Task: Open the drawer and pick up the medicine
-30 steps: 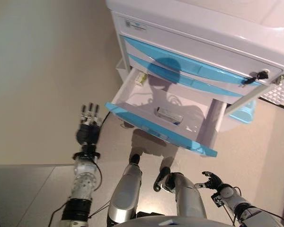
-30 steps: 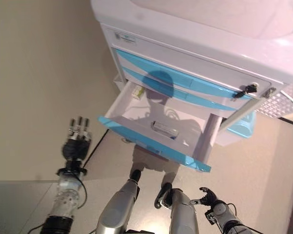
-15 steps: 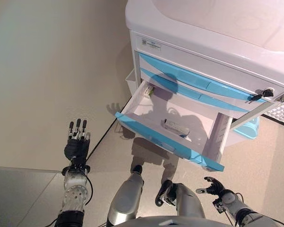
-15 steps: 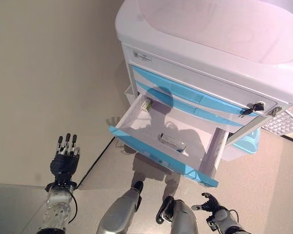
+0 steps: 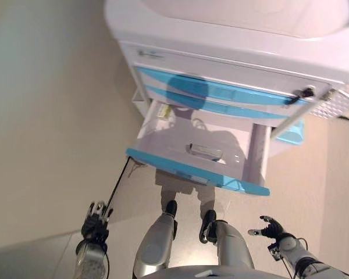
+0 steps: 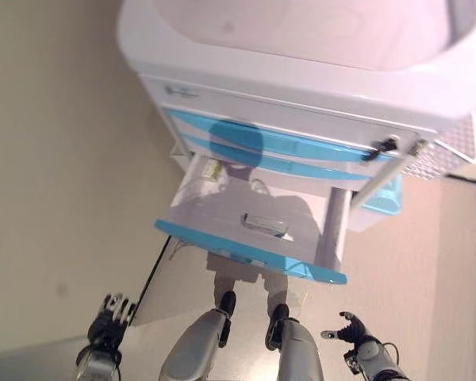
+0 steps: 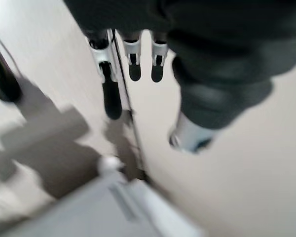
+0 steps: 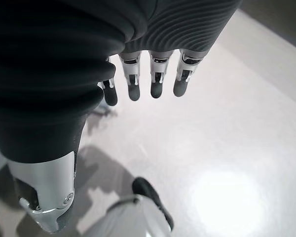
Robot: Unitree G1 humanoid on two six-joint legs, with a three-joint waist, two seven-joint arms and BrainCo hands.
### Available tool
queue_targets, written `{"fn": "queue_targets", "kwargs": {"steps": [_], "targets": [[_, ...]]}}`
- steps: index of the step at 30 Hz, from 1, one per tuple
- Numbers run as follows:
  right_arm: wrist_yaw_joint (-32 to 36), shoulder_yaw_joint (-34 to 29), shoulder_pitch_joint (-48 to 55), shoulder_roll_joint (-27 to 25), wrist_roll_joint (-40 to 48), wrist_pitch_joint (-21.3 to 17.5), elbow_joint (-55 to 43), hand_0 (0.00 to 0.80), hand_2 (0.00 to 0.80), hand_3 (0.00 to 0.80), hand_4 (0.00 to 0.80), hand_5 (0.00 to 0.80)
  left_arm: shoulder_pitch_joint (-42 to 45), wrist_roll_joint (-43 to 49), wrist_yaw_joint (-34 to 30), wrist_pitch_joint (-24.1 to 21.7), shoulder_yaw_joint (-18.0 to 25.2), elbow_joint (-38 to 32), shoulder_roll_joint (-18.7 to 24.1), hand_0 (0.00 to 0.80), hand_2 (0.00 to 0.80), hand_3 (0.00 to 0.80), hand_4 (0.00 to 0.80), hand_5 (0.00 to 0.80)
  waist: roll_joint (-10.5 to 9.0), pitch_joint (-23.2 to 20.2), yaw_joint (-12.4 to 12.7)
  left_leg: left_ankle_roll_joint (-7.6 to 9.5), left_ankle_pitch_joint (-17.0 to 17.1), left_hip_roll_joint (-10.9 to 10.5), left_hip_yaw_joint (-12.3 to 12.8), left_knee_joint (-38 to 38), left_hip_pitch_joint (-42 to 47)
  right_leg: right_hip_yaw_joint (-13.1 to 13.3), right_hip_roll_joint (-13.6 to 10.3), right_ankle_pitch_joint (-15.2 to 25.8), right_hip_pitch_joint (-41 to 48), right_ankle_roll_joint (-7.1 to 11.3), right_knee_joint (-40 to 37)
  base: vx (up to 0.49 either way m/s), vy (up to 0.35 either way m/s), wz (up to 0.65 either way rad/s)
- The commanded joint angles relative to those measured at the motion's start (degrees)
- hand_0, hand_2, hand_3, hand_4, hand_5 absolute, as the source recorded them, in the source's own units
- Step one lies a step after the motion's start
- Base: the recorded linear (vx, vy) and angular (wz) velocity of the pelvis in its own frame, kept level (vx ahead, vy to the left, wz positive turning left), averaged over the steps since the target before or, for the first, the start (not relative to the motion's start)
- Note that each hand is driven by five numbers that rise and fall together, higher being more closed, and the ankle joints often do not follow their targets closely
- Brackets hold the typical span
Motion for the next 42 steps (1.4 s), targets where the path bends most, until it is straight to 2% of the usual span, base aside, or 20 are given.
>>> {"fn": "queue_targets", "kwargs": {"steps": [1, 4, 6, 9, 13, 14, 19, 22, 24, 26, 27, 29, 30, 31, 36, 37, 42], "targets": [[-1.8, -0.7, -1.1, -3.6, 5.1, 0.5, 1.5, 0.000, 0.000, 0.000, 0.000, 0.000, -0.6, 12.1, -0.1, -0.9, 0.1, 4.2, 2.4, 0.000, 0.000, 0.000, 0.000, 0.000, 0.20, -0.4, -2.4, 3.72, 5.8, -3.5, 2.4, -5.7, -1.4, 1.7, -0.2, 5.1, 2.6, 2.01, -3.2, 0.049, 0.111, -0.55], [-2.3, -2.4, -2.2, -3.9, 8.8, -0.2, 1.2, 0.000, 0.000, 0.000, 0.000, 0.000, -4.2, 19.5, 1.7, -1.0, -0.3, 12.3, 2.8, 0.000, 0.000, 0.000, 0.000, 0.000, -0.50, -0.6, -3.7, 3.94, 5.7, -2.9, 4.9, -7.3, -0.6, 4.5, 0.5, 6.8, 2.0, 2.69, -5.5, 0.042, 0.092, -0.65], [-2.3, -2.7, -2.4, -4.1, 9.6, -0.4, 0.4, 0.000, 0.000, 0.000, 0.000, 0.000, -4.7, 21.7, 2.1, -1.2, -0.8, 13.1, 3.0, 0.000, 0.000, 0.000, 0.000, 0.000, -0.80, -0.6, -4.0, 3.97, 5.7, -2.7, 5.8, -7.8, -0.4, 5.4, 0.8, 7.4, 1.8, 2.97, -6.2, 0.025, 0.058, -0.53], [-3.2, -3.6, -4.0, -4.4, 11.9, -1.4, -1.5, 0.000, 0.000, 0.000, 0.000, 0.000, -7.0, 29.6, 4.8, -0.7, -1.2, 18.2, 3.3, 0.000, 0.000, 0.000, 0.000, 0.000, -2.21, -0.9, -4.9, 4.13, 5.7, -2.0, 8.5, -10.2, 0.6, 8.5, 1.6, 10.1, 1.3, 4.06, -9.7, 0.025, 0.061, -0.70], [-3.6, -4.4, -4.1, -4.4, 13.3, -1.9, -5.1, 0.000, 0.000, 0.000, 0.000, 0.000, -8.1, 36.1, 6.6, 0.2, -1.8, 21.2, 3.8, 0.000, 0.000, 0.000, 0.000, 0.000, -3.51, -1.2, -5.5, 4.01, 5.8, -1.5, 10.3, -11.4, 1.2, 10.2, 1.9, 11.6, 1.5, 4.84, -12.0, 0.013, 0.019, -0.59], [-3.8, -4.5, -3.3, -5.3, 12.6, -2.3, -12.5, 0.000, 0.000, 0.000, 0.000, 0.000, -8.3, 39.1, 7.4, 0.6, -1.6, 22.1, 3.9, 0.000, 0.000, 0.000, 0.000, 0.000, -4.44, -1.4, -6.0, 3.90, 5.7, -1.3, 11.4, -11.8, 1.6, 11.5, 2.3, 12.4, 1.7, 5.19, -13.1, 0.026, 0.031, -0.23], [-2.6, -6.0, 2.9, -9.8, 8.0, -3.7, -36.1, 0.000, 0.000, 0.000, 0.000, 0.000, -7.6, 48.9, 9.4, 1.1, -3.2, 22.5, 4.1, 0.000, 0.000, 0.000, 0.000, 0.000, -7.00, -2.1, -7.6, 3.76, 4.9, -0.5, 14.4, -12.9, 3.6, 15.1, 3.5, 14.6, 2.6, 6.44, -15.8, 0.023, 0.028, -0.44], [0.5, -7.3, 6.2, -10.8, 8.9, -4.1, -47.7, 0.000, 0.000, 0.000, 0.000, 0.000, -7.7, 49.6, 9.4, 1.6, -2.5, 22.6, 4.0, 0.000, 0.000, 0.000, 0.000, 0.000, -8.47, -3.0, -8.0, 3.59, 4.8, 0.0, 16.0, -13.6, 4.6, 16.5, 3.8, 15.4, 3.1, 6.95, -17.2, 0.036, 0.012, -0.36], [2.3, -7.8, 7.4, -11.5, 10.0, -4.2, -51.6, 0.000, 0.000, 0.000, 0.000, 0.000, -7.8, 50.0, 9.4, 1.7, -2.2, 22.9, 4.1, 0.000, 0.000, 0.000, 0.000, 0.000, -8.96, -3.4, -8.0, 3.47, 5.0, 0.1, 16.4, -13.8, 4.7, 16.8, 4.0, 15.7, 3.0, 6.97, -17.5, 0.026, -0.014, -0.47], [7.5, -8.6, 10.5, -13.9, 15.5, -5.7, -61.7, 0.000, 0.000, 0.000, 0.000, 0.000, -7.9, 51.7, 9.1, 1.6, -2.7, 22.6, 4.0, 0.000, 0.000, 0.000, 0.000, 0.000, -9.79, -4.0, -8.6, 3.32, 4.6, 0.3, 16.6, -13.8, 5.5, 17.0, 4.1, 15.4, 3.7, 7.10, -17.7, 0.038, -0.009, -0.31], [7.5, -8.7, 10.5, -13.9, 15.5, -5.7, -61.7, 0.000, 0.000, 0.000, 0.000, 0.000, -8.0, 51.7, 9.1, 1.6, -2.7, 22.6, 4.0, 0.000, 0.000, 0.000, 0.000, 0.000, -9.85, -4.1, -8.5, 3.30, 4.8, 0.3, 16.7, -13.8, 5.3, 17.1, 4.1, 15.6, 3.5, 7.08, -17.8, 0.026, -0.008, -0.14], [14.7, -7.9, 13.0, -17.3, 26.2, -6.5, -70.1, 0.000, 0.000, 0.000, 0.000, 0.000, -7.9, 52.0, 8.3, 1.4, -3.2, 21.9, 3.9, 0.000, 0.000, 0.000, 0.000, 0.000, -10.42, -4.4, -8.5, 3.13, 4.3, 0.4, 16.5, -13.5, 6.0, 17.0, 4.2, 15.2, 4.1, 7.06, -17.6, 0.023, -0.013, -0.20], [14.7, -7.9, 13.0, -17.3, 26.2, -6.5, -70.1, 0.000, 0.000, 0.000, 0.000, 0.000, -7.9, 52.0, 8.3, 1.4, -3.2, 21.9, 3.9, 0.000, 0.000, 0.000, 0.000, 0.000, -10.47, -4.5, -8.5, 3.11, 4.5, 0.4, 16.6, -13.6, 5.8, 17.1, 4.2, 15.3, 3.9, 7.05, -17.7, 0.030, -0.020, -0.11], [19.0, -6.9, 14.3, -21.1, 31.7, -5.6, -74.4, 0.000, 0.000, 0.000, 0.000, 0.000, -7.6, 52.2, 7.5, 1.4, -3.2, 21.9, 4.3, 0.000, 0.000, 0.000, 0.000, 0.000, -10.86, -4.6, -8.3, 2.94, 4.1, 0.6, 16.5, -13.4, 6.4, 16.9, 4.3, 14.9, 4.6, 6.98, -17.5, 0.000, 0.000, 0.00], [22.5, -3.9, 13.4, -26.1, 38.8, -4.2, -78.6, 0.000, 0.000, 0.000, 0.000, 0.000, -7.6, 52.4, 6.6, 1.7, -3.4, 22.0, 4.9, 0.000, 0.000, 0.000, 0.000, 0.000, -11.42, -5.4, -7.9, 2.63, 4.3, 0.6, 16.1, -13.7, 6.6, 16.1, 4.2, 14.8, 5.2, 6.85, -18.1, 0.023, -0.030, 0.08], [24.7, -2.0, 12.6, -28.6, 42.3, -3.3, -81.2, 0.000, 0.000, 0.000, 0.000, 0.000, -7.2, 52.6, 6.3, 1.6, -3.6, 21.9, 5.1, 0.000, 0.000, 0.000, 0.000, 0.000, -11.53, -5.7, -7.4, 2.57, 4.4, 0.6, 15.4, -14.0, 6.9, 15.3, 4.1, 14.6, 5.7, 6.81, -18.3, 0.030, -0.041, 0.11], [25.9, 2.1, 9.9, -30.8, 46.8, -2.2, -82.8, 0.000, 0.000, 0.000, 0.000, 0.000, -6.8, 53.4, 5.6, 2.2, -4.1, 22.4, 5.3, 0.000, 0.000, 0.000, 0.000, 0.000, -11.51, -6.3, -6.2, 2.37, 5.6, 0.3, 13.6, -15.3, 6.5, 12.9, 3.4, 14.3, 6.2, 6.55, -18.8, 0.024, -0.039, 0.28]]}}
